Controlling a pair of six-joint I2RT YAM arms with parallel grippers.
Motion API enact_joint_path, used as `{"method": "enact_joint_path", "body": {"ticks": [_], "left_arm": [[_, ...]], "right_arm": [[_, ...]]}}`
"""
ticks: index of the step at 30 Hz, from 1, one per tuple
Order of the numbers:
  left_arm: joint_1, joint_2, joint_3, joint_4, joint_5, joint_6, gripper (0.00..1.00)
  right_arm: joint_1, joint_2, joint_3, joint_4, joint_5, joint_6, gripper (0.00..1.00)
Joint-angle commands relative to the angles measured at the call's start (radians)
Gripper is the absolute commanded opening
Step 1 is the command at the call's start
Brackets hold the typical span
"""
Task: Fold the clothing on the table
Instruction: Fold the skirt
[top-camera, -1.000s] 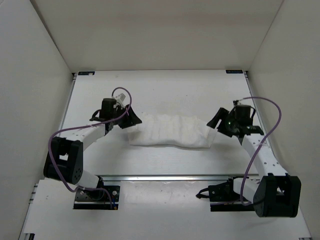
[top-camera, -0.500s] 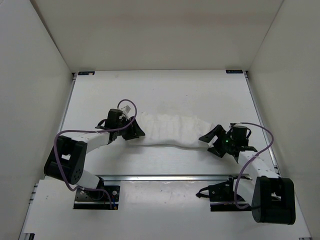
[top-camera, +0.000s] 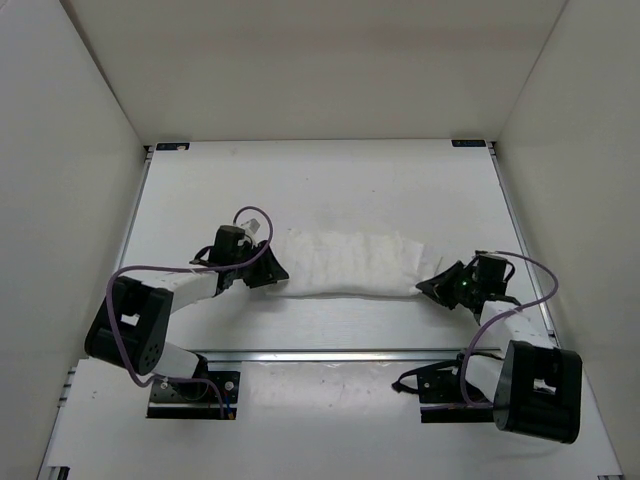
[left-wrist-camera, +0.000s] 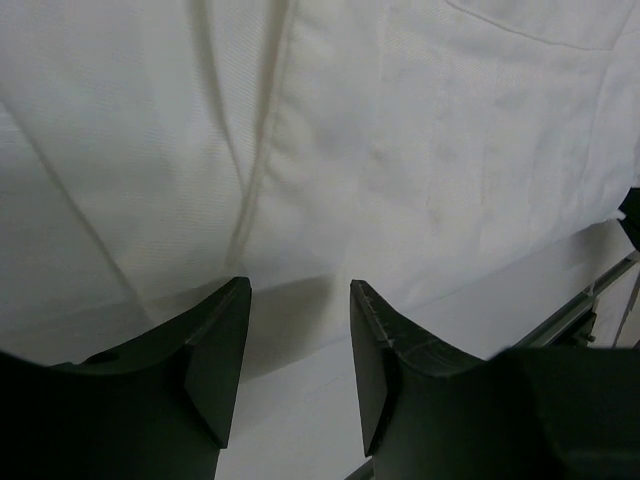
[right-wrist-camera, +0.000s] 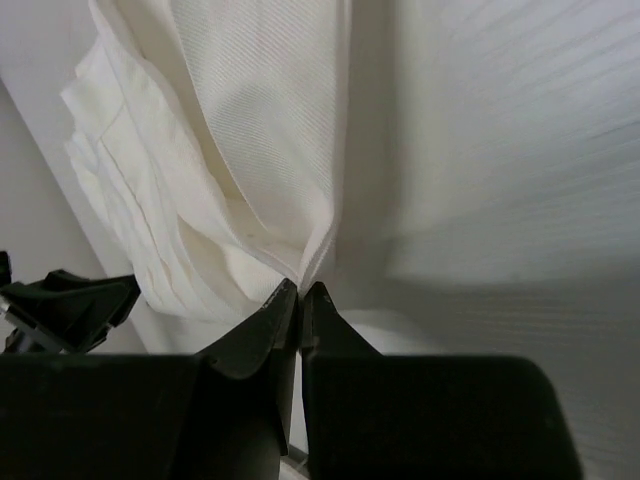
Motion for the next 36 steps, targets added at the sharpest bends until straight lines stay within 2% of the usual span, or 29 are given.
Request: {"method": "enact_joint_path", "body": {"ticks": [1, 5, 15, 19, 20, 22, 24, 27, 30, 31, 34, 36], "left_arm": [[-0.018, -0.072, -0.009, -0.005, -0.004, -0.014, 0.55], [-0.03, -0.106, -0.026, 0.005, -0.012, -0.034, 0.56], [-0.125, -0.115, -0.078, 0.011, -0.008, -0.083, 0.57], [-0.131, -0.061, -0.072, 0.003, -0.021, -0.065, 0.57], [-0.136, -0.052, -0.073, 0.009, -0.013, -0.063, 0.55], [-0.14, -0.012, -0.081, 0.027, -0.024, -0.06, 0.42], [-0.15, 0.028, -0.064, 0.054, -0.019, -0.057, 0.0], [-0.163, 0.08, -0.043, 0.08, -0.016, -0.054, 0.0], [-0.16, 0.115, -0.047, 0.133, -0.015, -0.08, 0.0], [-0.16, 0.12, -0.044, 0.133, -0.018, -0.083, 0.0], [-0.153, 0.131, -0.039, 0.139, -0.015, -0.08, 0.0], [-0.148, 0.131, -0.039, 0.146, -0.022, -0.084, 0.0]], "right_arm": [[-0.085, -0.045, 0.088, -0.105, 0.056, -0.126, 0.0], [-0.122, -0.06, 0.174, -0.196, 0.102, -0.233, 0.0], [-0.045, -0.042, 0.214, -0.176, 0.111, -0.215, 0.0], [-0.033, -0.037, 0.225, -0.176, 0.119, -0.221, 0.0], [-0.025, -0.039, 0.242, -0.179, 0.119, -0.228, 0.0], [-0.019, -0.028, 0.278, -0.191, 0.122, -0.249, 0.0], [-0.007, 0.018, 0.344, -0.217, 0.102, -0.295, 0.0], [0.05, 0.12, 0.537, -0.358, 0.1, -0.405, 0.0], [0.215, 0.235, 0.818, -0.475, 0.145, -0.48, 0.0], [0.244, 0.275, 0.862, -0.498, 0.154, -0.488, 0.0], [0.425, 0.353, 1.013, -0.501, 0.174, -0.478, 0.0], [0.51, 0.398, 1.045, -0.478, 0.186, -0.47, 0.0]]}}
